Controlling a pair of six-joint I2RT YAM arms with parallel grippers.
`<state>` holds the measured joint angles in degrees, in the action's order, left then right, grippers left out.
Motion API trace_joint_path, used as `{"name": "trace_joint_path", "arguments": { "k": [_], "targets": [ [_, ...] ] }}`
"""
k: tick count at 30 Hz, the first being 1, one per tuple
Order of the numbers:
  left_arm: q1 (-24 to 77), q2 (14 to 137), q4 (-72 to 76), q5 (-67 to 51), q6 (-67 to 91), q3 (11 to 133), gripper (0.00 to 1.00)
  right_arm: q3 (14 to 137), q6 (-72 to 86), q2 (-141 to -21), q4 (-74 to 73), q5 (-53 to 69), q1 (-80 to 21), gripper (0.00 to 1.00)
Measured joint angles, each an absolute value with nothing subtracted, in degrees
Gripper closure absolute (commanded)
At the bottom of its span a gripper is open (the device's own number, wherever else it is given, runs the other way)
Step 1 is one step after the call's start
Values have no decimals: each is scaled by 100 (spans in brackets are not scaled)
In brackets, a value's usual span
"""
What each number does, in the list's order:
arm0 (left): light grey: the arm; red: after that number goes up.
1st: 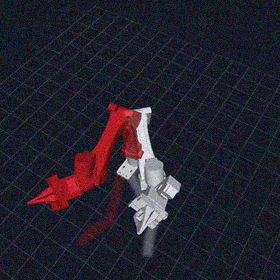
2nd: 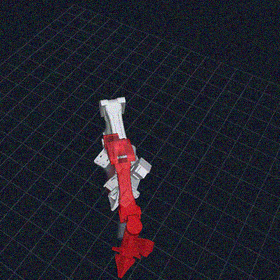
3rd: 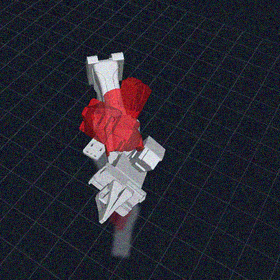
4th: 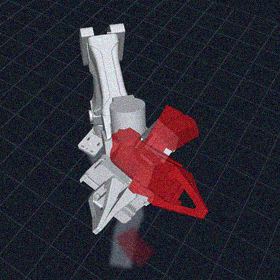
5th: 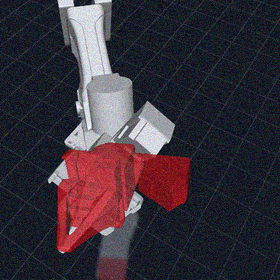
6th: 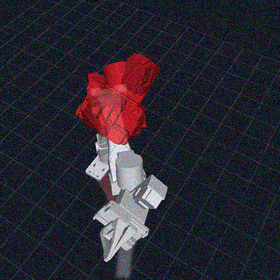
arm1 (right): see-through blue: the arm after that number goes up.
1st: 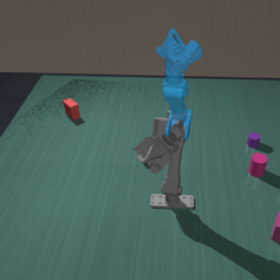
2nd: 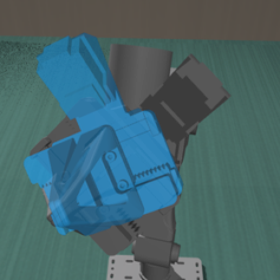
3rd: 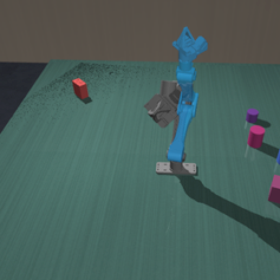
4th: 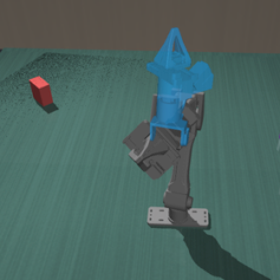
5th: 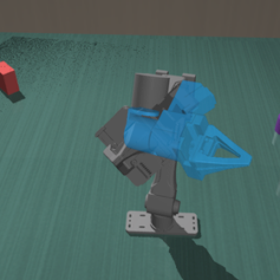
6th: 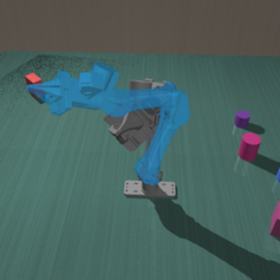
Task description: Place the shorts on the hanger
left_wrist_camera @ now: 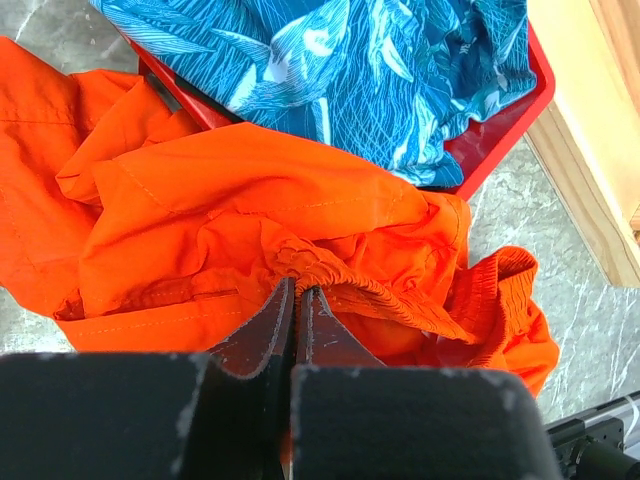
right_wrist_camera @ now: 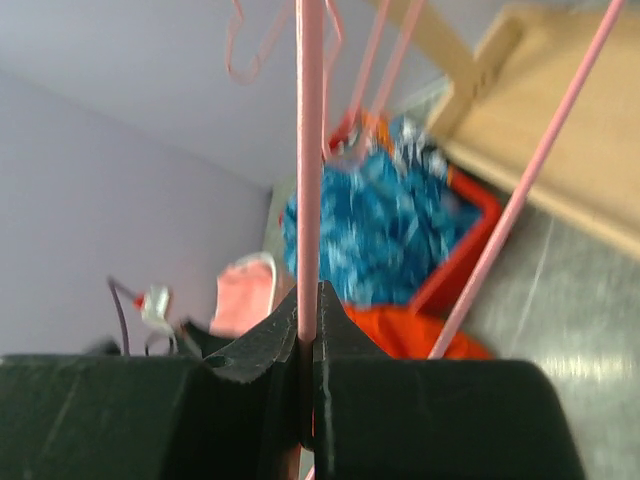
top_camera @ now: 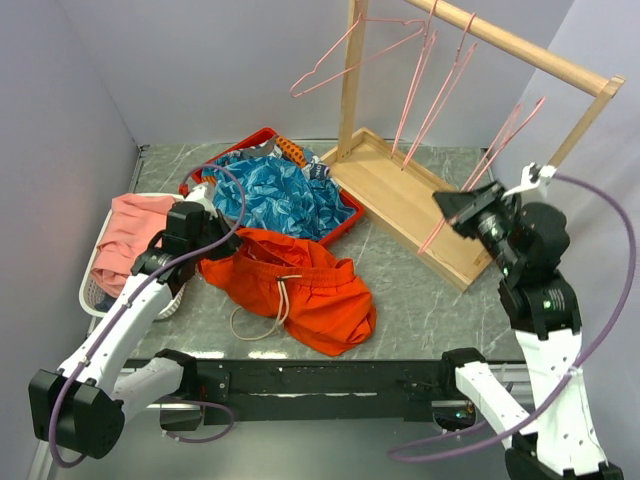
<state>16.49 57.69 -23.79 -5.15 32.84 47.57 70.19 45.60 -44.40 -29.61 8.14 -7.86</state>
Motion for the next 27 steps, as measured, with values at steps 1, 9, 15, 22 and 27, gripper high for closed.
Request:
{"name": "trace_joint_path", "arguments": {
  "k": [1,9,15,22,27],
  "targets": [
    [1649,5760,-2381,-513,3295,4757,99,6882,4589,-4320,-3094,915,-829,100],
    [1649,5774,-2377,-513,3365,4783,99,5507,4729,-3723,-3857,1872,-1223,100],
    [1649,5800,-2340,-528,3332,4788,99,4899,4733,-3607,-4049,2434,-2495,100],
    [1747,5800,-2342,-451,3177,4801,99,4803,4906,-3457,-3800,2965,-4141,100],
    [2150,5793,-2335,-198,3059,4869,99,4794,4958,-3479,-3546,3306,-4882,100]
  ]
}}
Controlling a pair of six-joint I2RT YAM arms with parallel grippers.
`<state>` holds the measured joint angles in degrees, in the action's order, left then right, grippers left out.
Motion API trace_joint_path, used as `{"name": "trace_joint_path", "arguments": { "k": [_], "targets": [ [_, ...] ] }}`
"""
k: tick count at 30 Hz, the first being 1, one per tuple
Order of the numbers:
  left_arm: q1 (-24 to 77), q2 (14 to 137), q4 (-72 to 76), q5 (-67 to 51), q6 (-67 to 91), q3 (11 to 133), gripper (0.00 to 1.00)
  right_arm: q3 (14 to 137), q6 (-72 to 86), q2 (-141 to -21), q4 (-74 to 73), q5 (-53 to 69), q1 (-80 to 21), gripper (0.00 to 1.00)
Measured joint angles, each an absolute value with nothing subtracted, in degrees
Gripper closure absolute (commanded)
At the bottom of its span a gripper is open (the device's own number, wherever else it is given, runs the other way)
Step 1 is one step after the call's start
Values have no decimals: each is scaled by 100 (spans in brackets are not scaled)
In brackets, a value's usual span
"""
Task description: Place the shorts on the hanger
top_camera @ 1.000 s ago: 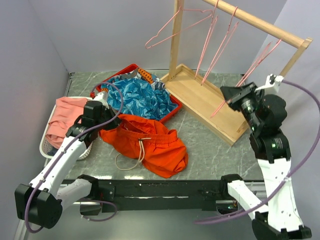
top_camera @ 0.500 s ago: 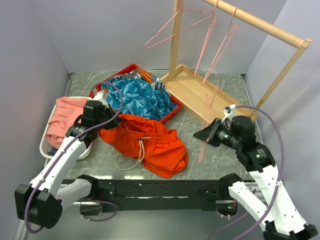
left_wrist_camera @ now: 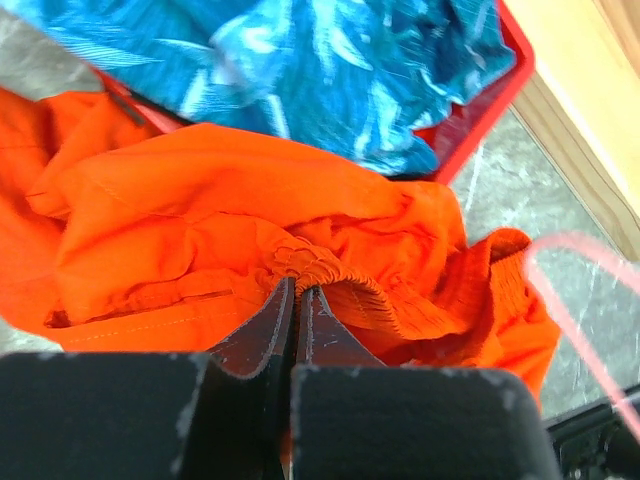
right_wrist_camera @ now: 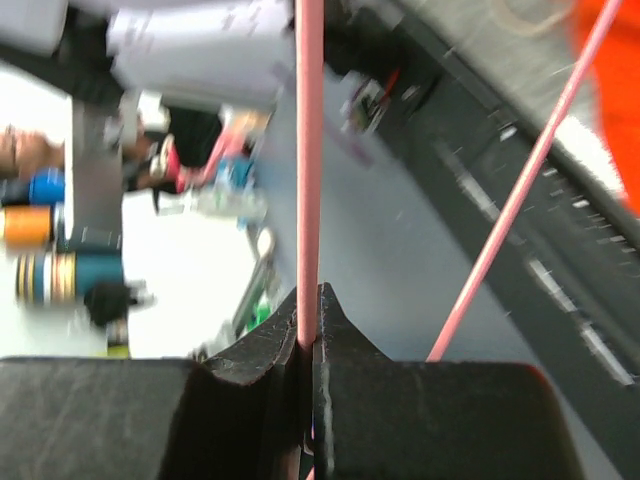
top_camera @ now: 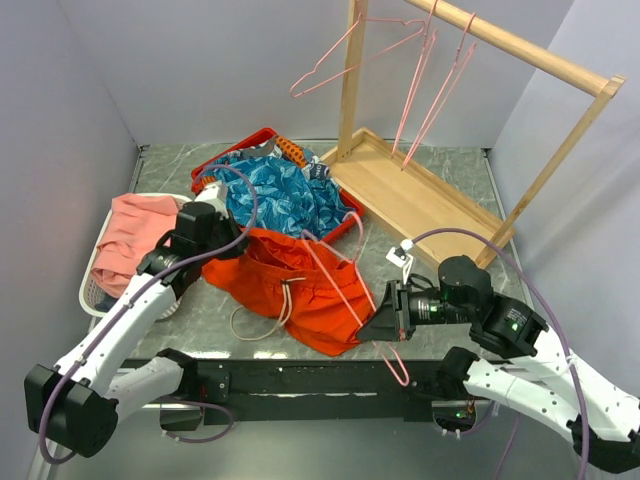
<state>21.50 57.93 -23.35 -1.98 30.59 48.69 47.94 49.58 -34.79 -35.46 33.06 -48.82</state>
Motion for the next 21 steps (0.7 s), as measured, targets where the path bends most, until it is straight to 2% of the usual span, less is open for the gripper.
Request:
{"name": "trace_joint_path", "arguments": {
  "k": [7,21],
  "targets": [
    [2622,5710,-2346,75,3022,4987,99,5245,4589,-3957,-3435,3579,-5500,100],
    [3214,5048,-2316,287,2657,5183,99,5242,4134,-4766,-2700,4152,-5557,100]
  ]
}}
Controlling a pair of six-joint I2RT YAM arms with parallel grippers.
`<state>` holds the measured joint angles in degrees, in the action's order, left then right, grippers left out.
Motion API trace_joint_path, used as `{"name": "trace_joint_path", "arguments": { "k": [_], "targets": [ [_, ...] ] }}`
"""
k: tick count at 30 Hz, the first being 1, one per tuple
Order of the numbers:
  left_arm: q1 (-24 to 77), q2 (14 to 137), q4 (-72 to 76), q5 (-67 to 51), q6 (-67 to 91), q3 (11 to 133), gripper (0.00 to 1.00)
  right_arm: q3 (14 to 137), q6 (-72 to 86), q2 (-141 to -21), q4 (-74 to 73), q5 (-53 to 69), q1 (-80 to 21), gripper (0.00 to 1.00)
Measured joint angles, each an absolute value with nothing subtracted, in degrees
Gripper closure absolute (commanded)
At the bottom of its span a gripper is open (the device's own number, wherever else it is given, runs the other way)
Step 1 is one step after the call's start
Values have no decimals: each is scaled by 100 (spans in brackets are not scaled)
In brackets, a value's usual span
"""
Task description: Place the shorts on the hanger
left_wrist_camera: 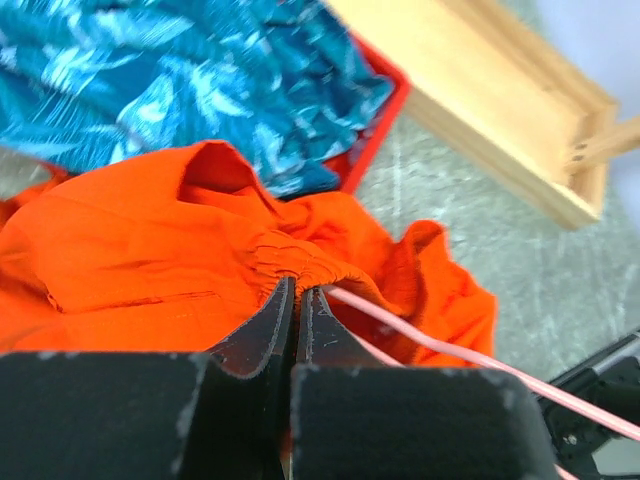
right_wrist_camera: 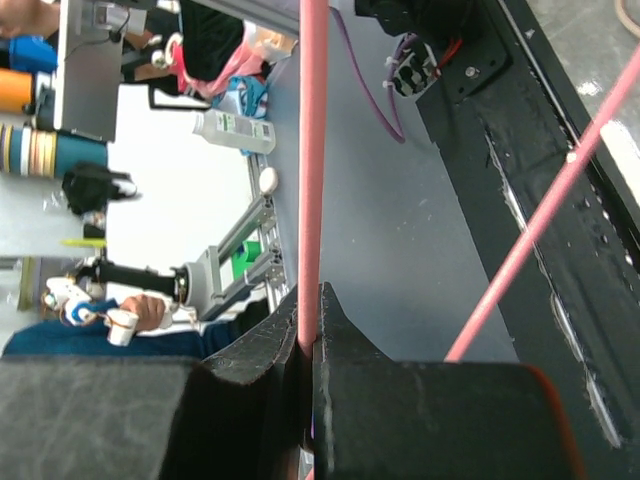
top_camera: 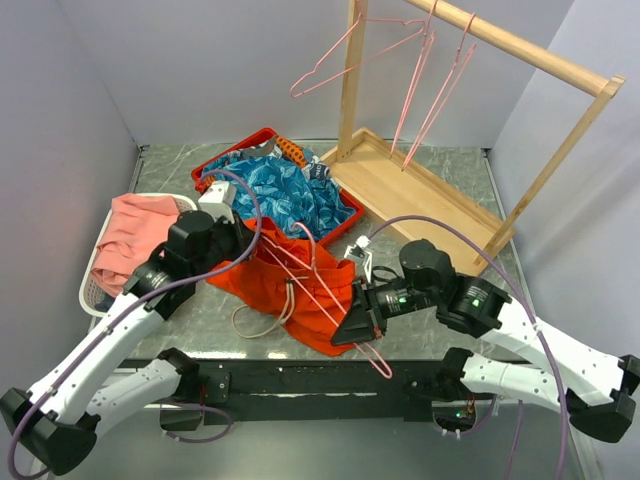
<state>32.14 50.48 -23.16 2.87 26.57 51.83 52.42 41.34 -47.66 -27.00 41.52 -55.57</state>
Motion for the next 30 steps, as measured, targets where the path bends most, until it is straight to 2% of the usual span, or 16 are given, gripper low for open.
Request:
{"name": "trace_joint_path", "arguments": {
  "k": [6,10,15,16,17,21,26,30],
  "targets": [
    [3422,4521,-1885,113,2659,4921,99,5131,3935,-5365,-2005,4381,-5559,100],
    [3479,4464,-1540,102,2888,4567,98,4547,3918,-5627,-958,4449,-5520,100],
    [3496,4609,-1374,141,3085,4274,79,3710,4115,-5959,521,4569,-5509,100],
    [3498,4611,-1391,139,3094,4272,72,3586,4145,-6051,794,4576,-5509,100],
    [3509,4606,-1396,145,3094,4272,61,3459,4185,-6191,1162,4584,-5507,100],
    [3535,4552,-1415,191,3131,4272,58,3284,4327,-6593,2093,4619,-5498,100],
    [3535,4182,-1573,440,3430,4206,48,3264,4405,-6818,2602,4663,-5498,100],
    [3544,3450,-1769,582,3682,3922,50,3256,4456,-6958,2803,4779,-5483,100]
  ]
}}
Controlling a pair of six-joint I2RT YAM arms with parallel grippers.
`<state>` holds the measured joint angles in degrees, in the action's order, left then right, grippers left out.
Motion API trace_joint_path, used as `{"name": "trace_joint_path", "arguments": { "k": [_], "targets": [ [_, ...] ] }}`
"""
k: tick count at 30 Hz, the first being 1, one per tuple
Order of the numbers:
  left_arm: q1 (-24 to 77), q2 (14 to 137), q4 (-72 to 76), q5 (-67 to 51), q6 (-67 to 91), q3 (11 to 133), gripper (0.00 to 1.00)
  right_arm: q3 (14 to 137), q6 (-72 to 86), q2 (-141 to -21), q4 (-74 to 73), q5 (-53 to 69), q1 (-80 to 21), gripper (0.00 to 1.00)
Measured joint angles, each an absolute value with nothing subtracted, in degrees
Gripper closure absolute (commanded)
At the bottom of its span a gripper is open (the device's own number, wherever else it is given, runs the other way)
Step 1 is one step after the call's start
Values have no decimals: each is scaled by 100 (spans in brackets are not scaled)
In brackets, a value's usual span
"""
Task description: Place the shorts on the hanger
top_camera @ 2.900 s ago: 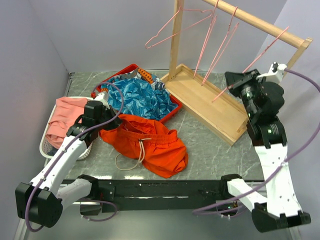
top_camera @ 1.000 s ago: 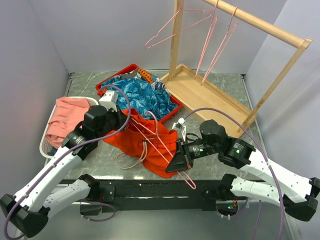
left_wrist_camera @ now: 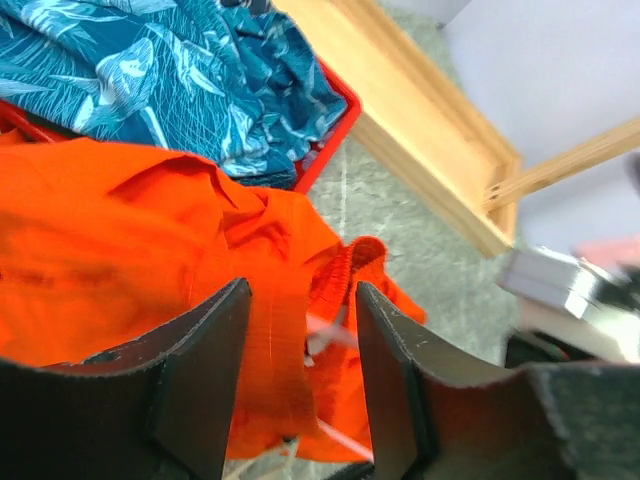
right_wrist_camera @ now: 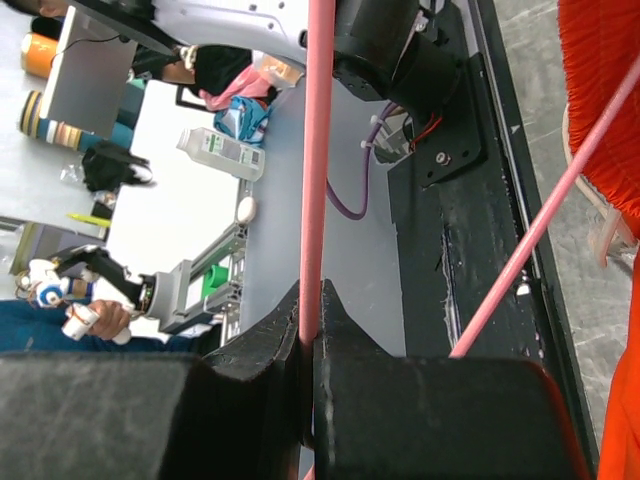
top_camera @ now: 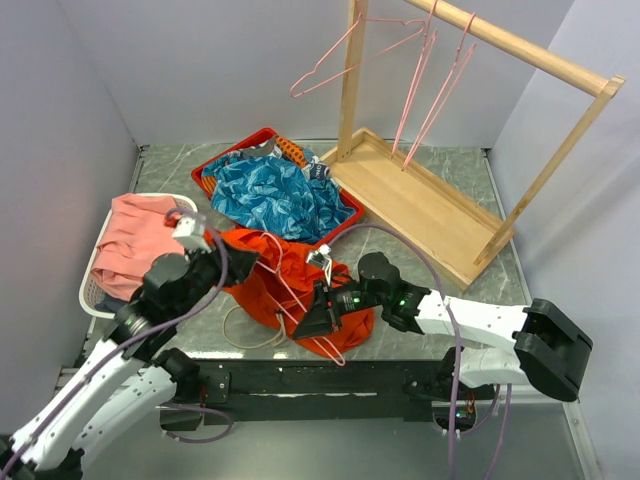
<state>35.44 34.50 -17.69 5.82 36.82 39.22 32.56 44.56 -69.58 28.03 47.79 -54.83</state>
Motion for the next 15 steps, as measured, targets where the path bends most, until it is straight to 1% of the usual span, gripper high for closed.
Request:
{"name": "trace_joint_path", "arguments": {
  "k": [1,2,3,7,11,15],
  "targets": [
    [3546,3242,-1879,604,3723,3872,52,3253,4477,-7000,2860,4805,-5481,100],
    [3546,3000,-1966,607,3743,3850,56,3253,4504,-7039,2936,4825,-5472,100],
    [3551,2825,-2016,589,3758,3841,57,3253,4519,-7067,2998,4834,-5459,100],
    [3551,2261,-2047,309,3706,3839,55,3251,4563,-7102,3109,4875,-5406,100],
    [3553,2453,-2053,-108,3562,3863,50,3251,4565,-7142,3155,4897,-5395,100],
    [3559,2738,-2071,-454,3389,3918,48,3251,4582,-7164,3166,4906,-5395,100]
  ]
}}
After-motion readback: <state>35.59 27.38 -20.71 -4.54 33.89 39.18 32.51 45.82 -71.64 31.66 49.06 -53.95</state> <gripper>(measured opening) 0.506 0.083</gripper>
